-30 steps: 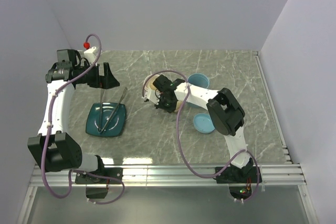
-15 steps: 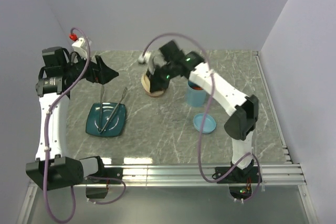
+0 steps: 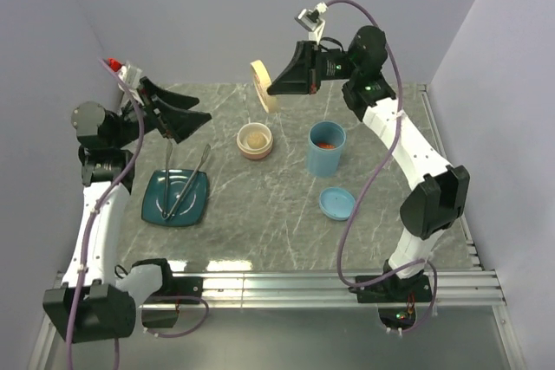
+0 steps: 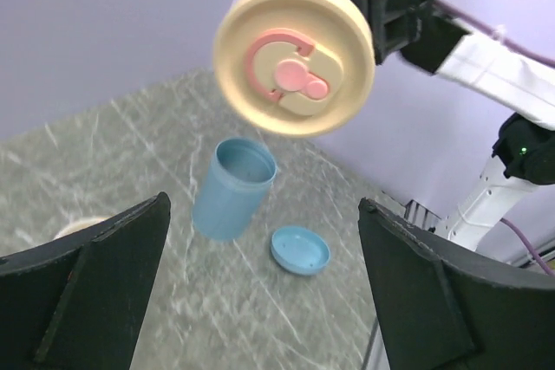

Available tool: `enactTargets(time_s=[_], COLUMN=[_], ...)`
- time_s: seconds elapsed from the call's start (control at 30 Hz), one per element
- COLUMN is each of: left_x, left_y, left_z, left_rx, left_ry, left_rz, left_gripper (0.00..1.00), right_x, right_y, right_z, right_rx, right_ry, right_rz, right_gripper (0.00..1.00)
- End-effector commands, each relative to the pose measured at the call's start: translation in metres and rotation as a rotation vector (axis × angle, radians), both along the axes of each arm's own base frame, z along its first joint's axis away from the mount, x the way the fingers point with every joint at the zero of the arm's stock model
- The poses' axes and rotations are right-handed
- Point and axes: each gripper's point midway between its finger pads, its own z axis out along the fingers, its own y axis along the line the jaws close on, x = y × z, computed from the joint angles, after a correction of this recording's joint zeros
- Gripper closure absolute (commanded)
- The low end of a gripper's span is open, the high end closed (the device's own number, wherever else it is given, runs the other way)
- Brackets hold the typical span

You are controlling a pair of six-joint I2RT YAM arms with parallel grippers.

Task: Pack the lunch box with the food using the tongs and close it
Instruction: Pass the lid of the lunch box from the right arm to the left

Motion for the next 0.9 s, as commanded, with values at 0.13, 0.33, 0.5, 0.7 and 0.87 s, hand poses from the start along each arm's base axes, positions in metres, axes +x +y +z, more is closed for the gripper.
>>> enactTargets(time_s=[0.13, 0.33, 0.5, 0.7, 0.87], left_x=[-0.009, -0.039, -0.076, -0.081, -0.078], left_y=[-0.032, -0.053, -0.074, -0.080, -0.078], left_z=[0.051, 0.056, 0.041, 0.039, 0.045], left_rx=[-0.070, -0.024, 0.155, 0.203, 0.214], left_ry=[-0.158, -0.366, -0.667, -0.739, -0.770], left_rz=[0.045, -0.117, -0.254, -0.251, -0.202], left_gripper=[0.07, 0.07, 0.05, 0.03, 0.03], right_x=[-0.051, -0.059, -0.086, -0.110, -0.115], right_y=[-0.014, -0.008, -0.004, 0.002, 0.007], right_z=[0.060, 0.049, 0.044, 0.044, 0.039], right_rx=[0.149, 0.147, 0.134, 0.133, 0.093], right_ry=[0.003, 0.033, -0.079, -0.258, -0.253], right_rz=[0.104, 0.131, 0.201, 0.250, 0.261], right_gripper=[1.00, 1.00, 1.00, 1.00, 1.00])
